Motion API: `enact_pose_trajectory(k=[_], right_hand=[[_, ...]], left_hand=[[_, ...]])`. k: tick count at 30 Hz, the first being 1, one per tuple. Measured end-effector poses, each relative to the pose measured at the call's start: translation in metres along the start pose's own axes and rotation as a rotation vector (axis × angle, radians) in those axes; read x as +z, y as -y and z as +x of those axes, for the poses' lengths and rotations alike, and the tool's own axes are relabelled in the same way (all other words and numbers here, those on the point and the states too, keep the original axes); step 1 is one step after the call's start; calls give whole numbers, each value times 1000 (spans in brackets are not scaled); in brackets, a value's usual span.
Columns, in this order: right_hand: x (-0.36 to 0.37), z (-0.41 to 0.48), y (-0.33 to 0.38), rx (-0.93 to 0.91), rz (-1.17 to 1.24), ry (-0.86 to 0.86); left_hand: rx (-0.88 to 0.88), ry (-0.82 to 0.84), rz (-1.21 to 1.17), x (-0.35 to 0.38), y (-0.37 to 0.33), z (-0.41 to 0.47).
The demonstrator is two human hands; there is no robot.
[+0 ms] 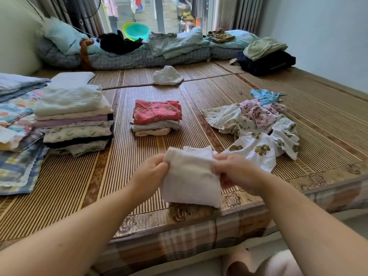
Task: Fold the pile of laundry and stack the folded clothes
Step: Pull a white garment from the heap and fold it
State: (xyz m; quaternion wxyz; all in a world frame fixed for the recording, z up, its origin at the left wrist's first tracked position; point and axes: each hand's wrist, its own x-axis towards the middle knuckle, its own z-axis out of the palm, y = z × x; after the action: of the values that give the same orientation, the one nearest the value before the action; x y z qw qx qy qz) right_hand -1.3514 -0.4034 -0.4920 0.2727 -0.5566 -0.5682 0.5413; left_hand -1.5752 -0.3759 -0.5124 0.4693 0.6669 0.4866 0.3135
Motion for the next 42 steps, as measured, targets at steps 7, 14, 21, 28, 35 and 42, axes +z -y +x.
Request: enact_pose_trajectory(k=[7, 14, 21, 28, 35, 42], right_hand=[[-18, 59, -28, 81, -115, -508], [-1, 69, -42, 159, -866, -131], [25, 36, -14, 172, -1143, -22], [40, 23, -6, 104, -696, -40], [35, 57, -23, 163, -649, -217], [33, 70, -21, 126, -588, -311]], left_hand=[[-107, -6, 305, 28, 4, 44], [-98, 252, 943, 58, 28, 46], [-9, 336, 992, 24, 25, 30], [-188, 70, 564, -14, 35, -25], [-383, -177, 535, 9, 48, -46], [-559, -190, 639, 7, 37, -49]])
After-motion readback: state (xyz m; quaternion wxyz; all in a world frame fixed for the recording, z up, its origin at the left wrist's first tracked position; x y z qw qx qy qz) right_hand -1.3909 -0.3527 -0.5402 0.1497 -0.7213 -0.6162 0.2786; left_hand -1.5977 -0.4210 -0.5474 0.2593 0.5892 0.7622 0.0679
